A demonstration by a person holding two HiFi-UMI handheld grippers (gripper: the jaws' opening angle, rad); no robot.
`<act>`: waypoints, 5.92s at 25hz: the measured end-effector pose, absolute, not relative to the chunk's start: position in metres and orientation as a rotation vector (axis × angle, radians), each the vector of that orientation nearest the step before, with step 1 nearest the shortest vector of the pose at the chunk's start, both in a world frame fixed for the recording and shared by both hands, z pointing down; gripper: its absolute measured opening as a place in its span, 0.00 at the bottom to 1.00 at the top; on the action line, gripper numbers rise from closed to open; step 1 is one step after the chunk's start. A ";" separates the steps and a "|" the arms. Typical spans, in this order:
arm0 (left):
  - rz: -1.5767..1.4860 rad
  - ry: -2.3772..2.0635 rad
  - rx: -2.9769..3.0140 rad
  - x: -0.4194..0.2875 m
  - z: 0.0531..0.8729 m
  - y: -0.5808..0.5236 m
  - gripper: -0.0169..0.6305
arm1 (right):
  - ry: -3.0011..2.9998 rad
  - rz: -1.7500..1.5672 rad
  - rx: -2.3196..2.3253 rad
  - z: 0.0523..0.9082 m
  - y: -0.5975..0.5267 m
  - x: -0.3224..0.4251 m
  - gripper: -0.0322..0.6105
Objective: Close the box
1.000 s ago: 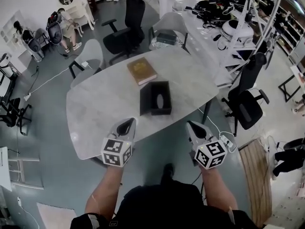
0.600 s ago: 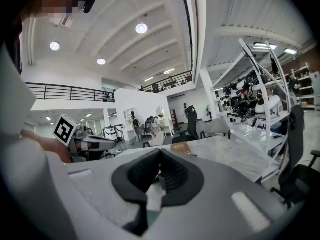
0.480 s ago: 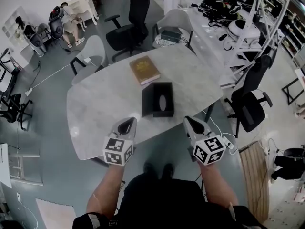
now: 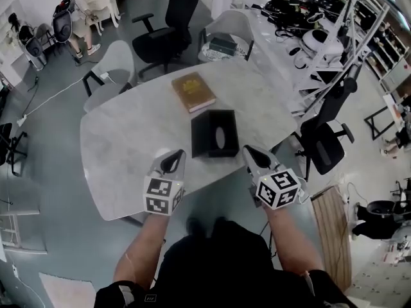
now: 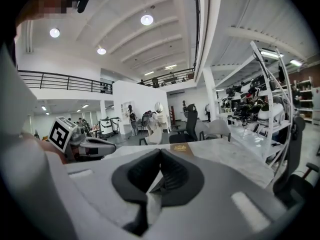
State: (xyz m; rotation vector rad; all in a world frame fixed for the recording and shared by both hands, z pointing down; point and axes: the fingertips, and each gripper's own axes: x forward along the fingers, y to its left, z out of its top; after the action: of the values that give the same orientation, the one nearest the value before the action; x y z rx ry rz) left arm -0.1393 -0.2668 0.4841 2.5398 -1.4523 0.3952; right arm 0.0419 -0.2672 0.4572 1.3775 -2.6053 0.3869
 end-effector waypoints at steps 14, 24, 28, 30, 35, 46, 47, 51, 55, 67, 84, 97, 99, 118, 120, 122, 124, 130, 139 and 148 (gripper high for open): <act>0.560 -1.273 2.521 -0.118 0.558 -0.297 0.23 | -2.417 0.585 1.334 0.541 -0.323 0.045 0.05; 0.733 -1.263 2.426 -0.102 0.634 -0.331 0.35 | -2.330 0.680 1.253 0.598 -0.363 0.064 0.05; 0.818 -1.229 2.403 -0.099 0.663 -0.339 0.36 | -2.312 0.688 1.220 0.609 -0.371 0.064 0.13; 0.849 -1.203 2.412 -0.094 0.677 -0.341 0.38 | -2.294 0.692 1.219 0.617 -0.372 0.066 0.15; 0.908 -1.156 2.400 -0.087 0.707 -0.348 0.38 | -2.270 0.715 1.189 0.632 -0.371 0.065 0.16; 0.957 -1.143 2.306 -0.091 0.745 -0.366 0.38 | -2.212 0.749 1.147 0.651 -0.369 0.065 0.16; 0.950 -1.144 2.297 -0.092 0.746 -0.367 0.38 | -2.203 0.753 1.141 0.653 -0.368 0.065 0.16; 0.916 -1.152 2.266 -0.095 0.751 -0.370 0.40 | -2.165 0.753 1.095 0.665 -0.364 0.063 0.16; 0.841 -1.183 2.227 -0.096 0.748 -0.371 0.41 | -2.144 0.748 1.091 0.672 -0.362 0.064 0.16; 0.585 -1.211 2.112 -0.116 0.737 -0.373 0.42 | -2.128 0.678 1.096 0.676 -0.365 0.065 0.09; 0.602 -1.095 2.246 -0.127 0.711 -0.371 0.42 | -2.150 0.634 1.140 0.674 -0.363 0.066 0.06; 0.415 -1.115 2.298 -0.126 0.658 -0.380 0.44 | -2.142 0.686 1.170 0.673 -0.362 0.068 0.06; 0.394 -1.132 2.278 -0.128 0.651 -0.384 0.44 | -2.145 0.719 1.177 0.672 -0.362 0.067 0.06; 0.303 -1.192 2.197 -0.130 0.607 -0.384 0.18 | -2.293 0.670 1.437 0.581 -0.316 0.068 0.06; 0.283 -1.185 2.202 -0.127 0.602 -0.386 0.17 | -2.298 0.657 1.464 0.572 -0.313 0.071 0.06; 0.291 -1.189 2.208 -0.124 0.598 -0.385 0.17 | -2.301 0.648 1.482 0.563 -0.309 0.075 0.06; 0.301 -1.197 2.217 -0.120 0.595 -0.383 0.17 | -2.306 0.641 1.492 0.557 -0.303 0.080 0.06; 0.280 -1.238 2.235 -0.100 0.582 -0.381 0.15 | -2.379 0.655 1.515 0.537 -0.305 0.098 0.06; 0.324 -1.421 2.191 -0.062 0.566 -0.380 0.12 | -2.500 0.714 1.406 0.532 -0.332 0.137 0.06; 0.363 -1.543 2.136 -0.018 0.561 -0.380 0.11 | -2.578 0.731 1.254 0.538 -0.342 0.171 0.06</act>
State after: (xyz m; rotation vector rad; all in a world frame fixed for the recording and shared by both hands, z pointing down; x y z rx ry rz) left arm -0.0184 -0.3796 0.5611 2.1363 -1.5430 0.3631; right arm 0.1711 -0.3416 0.5375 1.2537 -2.5777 0.7314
